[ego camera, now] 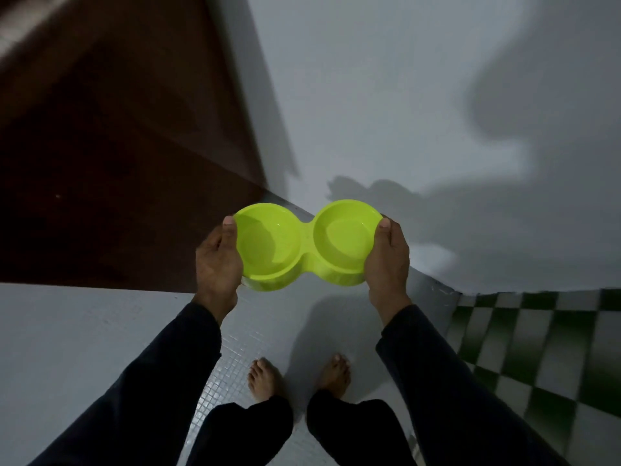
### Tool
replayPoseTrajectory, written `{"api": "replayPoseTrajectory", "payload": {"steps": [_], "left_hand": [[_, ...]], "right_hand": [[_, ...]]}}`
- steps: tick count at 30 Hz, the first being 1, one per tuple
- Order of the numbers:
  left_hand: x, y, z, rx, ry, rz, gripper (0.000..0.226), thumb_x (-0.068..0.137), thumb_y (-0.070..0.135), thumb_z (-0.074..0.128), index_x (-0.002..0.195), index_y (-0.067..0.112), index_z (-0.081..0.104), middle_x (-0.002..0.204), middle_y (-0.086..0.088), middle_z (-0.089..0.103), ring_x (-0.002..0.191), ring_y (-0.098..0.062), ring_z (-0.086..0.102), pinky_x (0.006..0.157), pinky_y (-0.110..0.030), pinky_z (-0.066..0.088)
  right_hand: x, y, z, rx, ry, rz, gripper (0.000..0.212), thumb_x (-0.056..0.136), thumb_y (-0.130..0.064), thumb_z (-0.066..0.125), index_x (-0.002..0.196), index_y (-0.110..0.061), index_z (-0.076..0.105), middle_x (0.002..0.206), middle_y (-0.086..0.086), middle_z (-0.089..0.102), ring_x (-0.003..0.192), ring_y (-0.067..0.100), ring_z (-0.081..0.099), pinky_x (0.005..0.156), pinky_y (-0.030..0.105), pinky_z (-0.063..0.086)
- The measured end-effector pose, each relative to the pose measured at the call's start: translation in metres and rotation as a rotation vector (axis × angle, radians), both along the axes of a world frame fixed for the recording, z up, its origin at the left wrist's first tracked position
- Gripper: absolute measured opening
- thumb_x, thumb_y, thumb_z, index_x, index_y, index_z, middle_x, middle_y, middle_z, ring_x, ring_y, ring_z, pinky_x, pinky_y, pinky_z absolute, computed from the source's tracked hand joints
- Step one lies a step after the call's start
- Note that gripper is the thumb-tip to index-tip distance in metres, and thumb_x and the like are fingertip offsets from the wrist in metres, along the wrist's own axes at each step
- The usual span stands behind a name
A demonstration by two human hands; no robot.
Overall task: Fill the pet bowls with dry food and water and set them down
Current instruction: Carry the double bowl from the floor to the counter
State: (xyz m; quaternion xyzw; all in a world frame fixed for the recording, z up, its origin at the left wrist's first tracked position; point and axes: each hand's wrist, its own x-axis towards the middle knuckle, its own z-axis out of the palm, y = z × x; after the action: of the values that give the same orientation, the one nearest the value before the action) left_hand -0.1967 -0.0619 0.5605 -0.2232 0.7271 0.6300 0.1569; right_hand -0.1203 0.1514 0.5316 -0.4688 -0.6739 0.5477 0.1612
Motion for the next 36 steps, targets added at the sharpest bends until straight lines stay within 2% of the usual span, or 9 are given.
{"api": "replayPoseTrajectory", "payload": {"steps": [5,9,12,15,19,22,27,32,36], "left_hand": [[-0.005,0.007,0.082,-0.021,0.053,0.016,0.034,0.103,0.054,0.051,0.090,0.031,0.072,0.090,0.005,0.065,0.091,-0.027,0.059,0.074,-0.045,0.044],[-0.012,0.018,0.141,-0.005,0.137,0.004,0.038,0.104,0.045,0.054,0.074,0.032,0.073,0.083,0.004,0.062,0.086,-0.019,0.057,0.080,-0.036,0.050],[-0.016,0.028,0.180,-0.053,0.225,-0.048,0.036,0.107,0.038,0.051,0.074,0.030,0.063,0.078,0.011,0.058,0.074,-0.010,0.054,0.063,-0.018,0.047],[-0.018,0.037,0.215,-0.061,0.273,-0.061,0.034,0.107,0.037,0.052,0.076,0.029,0.062,0.078,0.015,0.058,0.078,-0.011,0.055,0.063,-0.021,0.045],[-0.019,0.052,0.250,-0.006,0.322,-0.047,0.030,0.106,0.036,0.055,0.080,0.024,0.065,0.089,0.002,0.064,0.085,-0.013,0.056,0.068,-0.022,0.044],[-0.015,0.063,0.276,-0.012,0.349,-0.068,0.033,0.107,0.034,0.053,0.075,0.028,0.058,0.087,0.007,0.056,0.082,-0.009,0.050,0.057,-0.016,0.041],[-0.007,0.079,0.305,0.014,0.316,-0.072,0.042,0.104,0.043,0.056,0.067,0.023,0.057,0.081,0.007,0.057,0.077,-0.013,0.053,0.069,-0.025,0.048],[-0.002,0.092,0.321,0.010,0.321,-0.104,0.036,0.101,0.048,0.058,0.098,0.016,0.072,0.104,-0.002,0.069,0.101,-0.020,0.066,0.097,-0.045,0.055],[0.009,0.104,0.337,0.053,0.360,-0.170,0.046,0.105,0.043,0.054,0.128,0.006,0.069,0.121,0.005,0.063,0.106,-0.012,0.059,0.084,-0.024,0.045]], "right_hand": [[0.000,0.005,0.095,-0.011,0.017,-0.034,0.032,0.109,-0.036,0.038,0.122,-0.027,0.066,0.114,-0.008,0.063,0.110,0.018,0.057,0.094,0.032,0.046],[-0.002,0.014,0.158,0.004,0.043,-0.053,0.034,0.109,-0.037,0.037,0.125,-0.025,0.064,0.118,-0.004,0.063,0.111,0.020,0.056,0.096,0.035,0.046],[-0.003,0.022,0.194,0.016,0.060,-0.067,0.034,0.109,-0.039,0.036,0.122,-0.024,0.064,0.117,-0.002,0.064,0.110,0.022,0.057,0.093,0.034,0.045],[-0.001,0.029,0.228,0.022,0.083,-0.095,0.032,0.108,-0.039,0.037,0.115,-0.025,0.065,0.113,-0.001,0.066,0.108,0.025,0.058,0.094,0.038,0.048],[0.004,0.041,0.267,0.031,0.094,-0.109,0.031,0.107,-0.041,0.037,0.110,-0.026,0.064,0.109,0.000,0.065,0.106,0.025,0.059,0.096,0.040,0.049],[0.012,0.050,0.295,0.035,0.118,-0.124,0.031,0.107,-0.041,0.037,0.106,-0.026,0.063,0.106,-0.001,0.064,0.103,0.025,0.059,0.092,0.038,0.049],[0.027,0.066,0.331,0.071,0.144,-0.144,0.030,0.108,-0.041,0.036,0.106,-0.026,0.063,0.105,-0.004,0.061,0.103,0.022,0.056,0.084,0.032,0.041],[0.048,0.076,0.352,0.126,0.145,-0.168,0.029,0.108,-0.039,0.035,0.108,-0.027,0.061,0.108,-0.003,0.059,0.102,0.022,0.054,0.086,0.032,0.040],[0.069,0.077,0.366,0.148,0.143,-0.230,0.030,0.108,-0.040,0.035,0.107,-0.026,0.061,0.107,-0.002,0.060,0.102,0.023,0.055,0.086,0.034,0.043]]}}
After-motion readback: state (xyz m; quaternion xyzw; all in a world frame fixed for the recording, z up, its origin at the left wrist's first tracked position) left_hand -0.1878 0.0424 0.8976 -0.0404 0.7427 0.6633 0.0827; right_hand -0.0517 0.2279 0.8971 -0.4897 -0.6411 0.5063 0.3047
